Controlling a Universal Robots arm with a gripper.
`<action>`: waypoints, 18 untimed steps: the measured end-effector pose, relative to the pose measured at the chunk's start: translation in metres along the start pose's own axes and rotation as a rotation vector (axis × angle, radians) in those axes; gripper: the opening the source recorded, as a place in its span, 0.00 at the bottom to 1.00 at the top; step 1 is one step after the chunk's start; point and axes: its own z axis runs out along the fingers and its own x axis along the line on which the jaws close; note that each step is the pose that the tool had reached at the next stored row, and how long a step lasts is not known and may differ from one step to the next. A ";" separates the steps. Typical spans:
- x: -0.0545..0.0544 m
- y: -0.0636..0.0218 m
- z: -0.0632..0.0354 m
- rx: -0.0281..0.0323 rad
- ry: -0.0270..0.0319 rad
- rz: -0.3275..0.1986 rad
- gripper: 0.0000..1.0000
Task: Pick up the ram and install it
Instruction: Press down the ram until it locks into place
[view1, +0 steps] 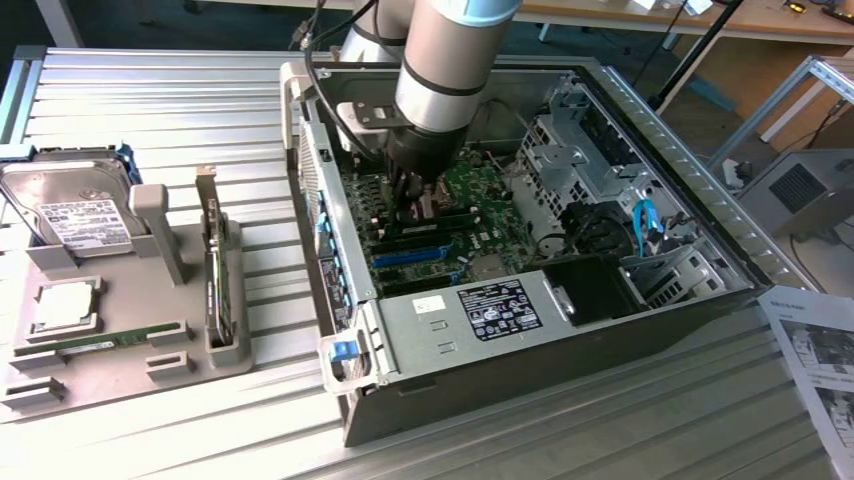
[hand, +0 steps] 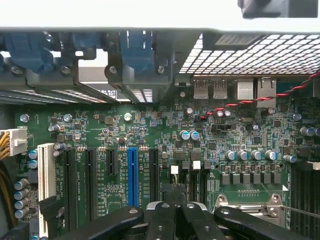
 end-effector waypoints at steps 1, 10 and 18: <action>0.000 0.0000 0.0001 0.0000 0.0000 0.000 0.11; 0.000 0.0000 0.0060 0.0000 0.0000 0.000 0.11; 0.000 -0.0001 0.0030 0.0006 -0.0010 0.000 0.11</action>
